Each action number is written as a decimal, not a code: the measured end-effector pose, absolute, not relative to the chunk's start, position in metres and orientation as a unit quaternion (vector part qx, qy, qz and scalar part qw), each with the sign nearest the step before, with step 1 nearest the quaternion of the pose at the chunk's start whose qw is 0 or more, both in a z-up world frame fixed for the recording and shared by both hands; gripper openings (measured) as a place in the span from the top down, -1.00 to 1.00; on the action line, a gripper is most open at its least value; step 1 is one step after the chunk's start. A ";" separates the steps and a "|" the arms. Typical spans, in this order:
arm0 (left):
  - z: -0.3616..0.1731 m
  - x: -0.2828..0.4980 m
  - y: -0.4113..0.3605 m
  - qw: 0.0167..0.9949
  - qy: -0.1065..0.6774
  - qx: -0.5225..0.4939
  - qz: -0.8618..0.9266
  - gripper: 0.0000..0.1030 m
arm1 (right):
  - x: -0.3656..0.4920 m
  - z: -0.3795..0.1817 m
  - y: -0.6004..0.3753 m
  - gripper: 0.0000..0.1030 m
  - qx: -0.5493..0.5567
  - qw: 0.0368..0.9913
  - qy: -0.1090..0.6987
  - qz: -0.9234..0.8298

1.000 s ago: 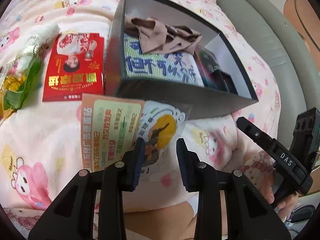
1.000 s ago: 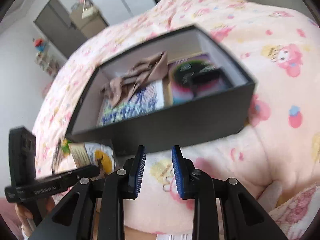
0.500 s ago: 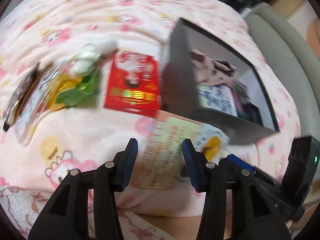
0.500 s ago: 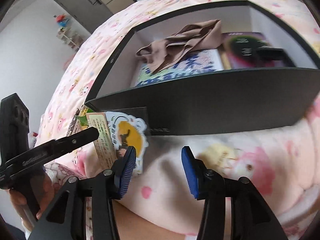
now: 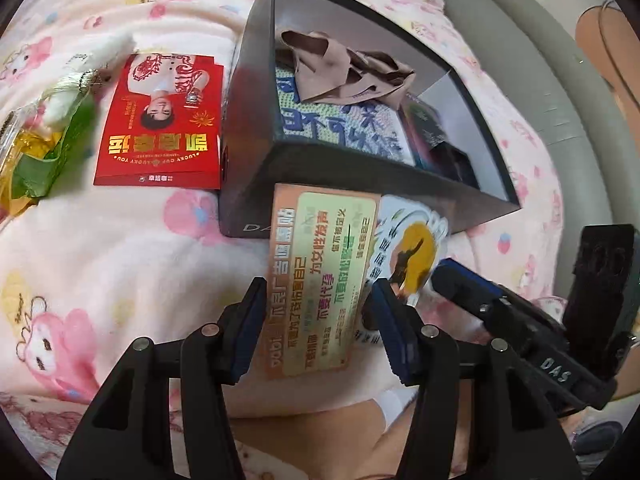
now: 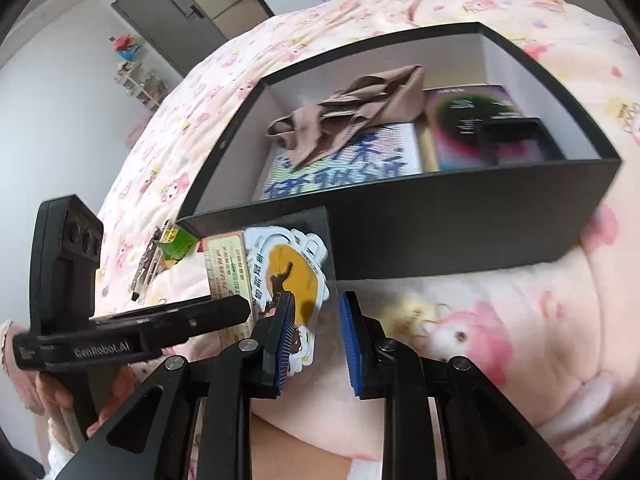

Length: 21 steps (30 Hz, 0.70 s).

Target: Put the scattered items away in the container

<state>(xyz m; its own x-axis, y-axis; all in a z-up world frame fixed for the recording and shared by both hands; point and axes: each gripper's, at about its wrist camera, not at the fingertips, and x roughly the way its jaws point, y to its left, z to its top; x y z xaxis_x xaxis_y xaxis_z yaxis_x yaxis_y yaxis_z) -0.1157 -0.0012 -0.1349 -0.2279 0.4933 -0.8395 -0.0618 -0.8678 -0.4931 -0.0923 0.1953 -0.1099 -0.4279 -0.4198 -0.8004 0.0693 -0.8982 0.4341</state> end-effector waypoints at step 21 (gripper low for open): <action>-0.156 -0.121 -0.001 0.193 -0.179 -0.626 0.734 -0.10 | -0.103 -0.147 0.184 0.15 0.565 0.126 -0.177 -0.796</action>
<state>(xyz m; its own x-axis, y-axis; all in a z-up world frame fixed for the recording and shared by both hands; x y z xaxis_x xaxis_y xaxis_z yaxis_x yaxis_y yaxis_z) -0.1211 -0.0006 -0.1558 -0.1425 0.5066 -0.8503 -0.0594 -0.8619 -0.5036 -0.1030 0.1835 -0.1471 -0.3309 -0.4003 -0.8546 0.0010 -0.9057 0.4239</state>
